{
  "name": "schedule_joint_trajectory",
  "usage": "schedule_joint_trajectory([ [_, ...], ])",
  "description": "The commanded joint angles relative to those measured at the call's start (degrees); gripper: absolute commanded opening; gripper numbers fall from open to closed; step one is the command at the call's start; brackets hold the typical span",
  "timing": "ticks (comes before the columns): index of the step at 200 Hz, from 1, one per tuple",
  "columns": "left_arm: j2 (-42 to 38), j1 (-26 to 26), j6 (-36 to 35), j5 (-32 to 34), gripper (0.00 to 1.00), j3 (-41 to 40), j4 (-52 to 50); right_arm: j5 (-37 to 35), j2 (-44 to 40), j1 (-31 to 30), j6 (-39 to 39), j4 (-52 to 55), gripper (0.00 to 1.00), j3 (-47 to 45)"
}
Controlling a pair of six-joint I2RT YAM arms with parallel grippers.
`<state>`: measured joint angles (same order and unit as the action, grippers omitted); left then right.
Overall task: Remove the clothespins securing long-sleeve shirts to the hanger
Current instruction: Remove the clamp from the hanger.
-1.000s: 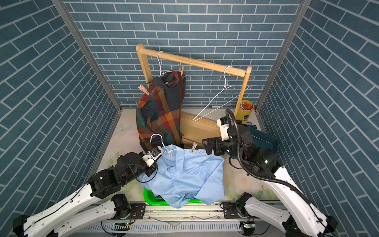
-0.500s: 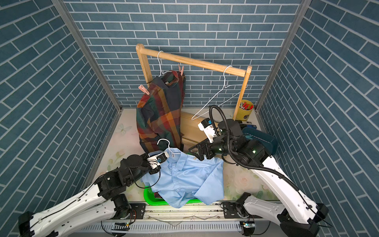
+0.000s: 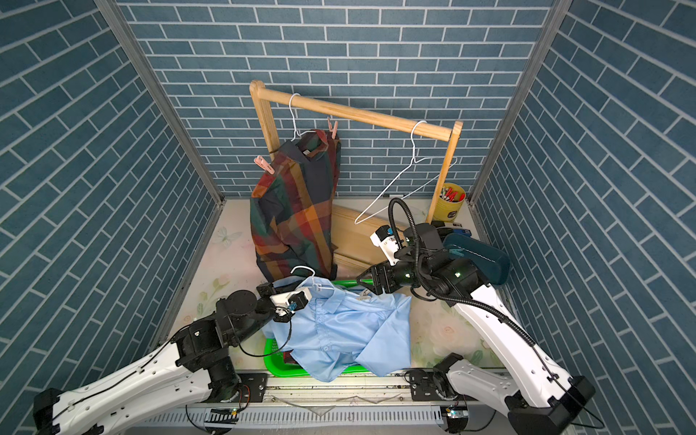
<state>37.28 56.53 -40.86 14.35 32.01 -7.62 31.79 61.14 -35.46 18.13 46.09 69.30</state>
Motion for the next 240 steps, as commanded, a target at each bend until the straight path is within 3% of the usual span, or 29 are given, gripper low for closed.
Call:
schedule_joint_trajectory([
  [1,-0.37,0.30,-0.46,0.64,0.00,-0.86,1.29,6.20,0.14,0.66,-0.68,-4.00,0.70,-0.13],
  [33,0.07,0.31,1.28,-0.90,0.00,-1.07,1.28,11.31,1.58,0.68,0.26,-4.25,0.64,-0.25],
  [134,1.99,-2.58,3.55,-3.24,0.00,-1.06,2.43,9.52,-2.27,0.66,-2.03,1.80,0.57,-3.65],
  [197,4.71,-3.40,4.55,-4.92,0.00,-0.23,2.29,5.70,-4.62,0.66,-3.09,3.51,0.56,-5.42],
  [240,5.09,-3.62,4.82,-5.82,0.00,0.42,1.38,-1.40,-5.89,0.66,-4.79,2.19,0.61,-5.53],
])
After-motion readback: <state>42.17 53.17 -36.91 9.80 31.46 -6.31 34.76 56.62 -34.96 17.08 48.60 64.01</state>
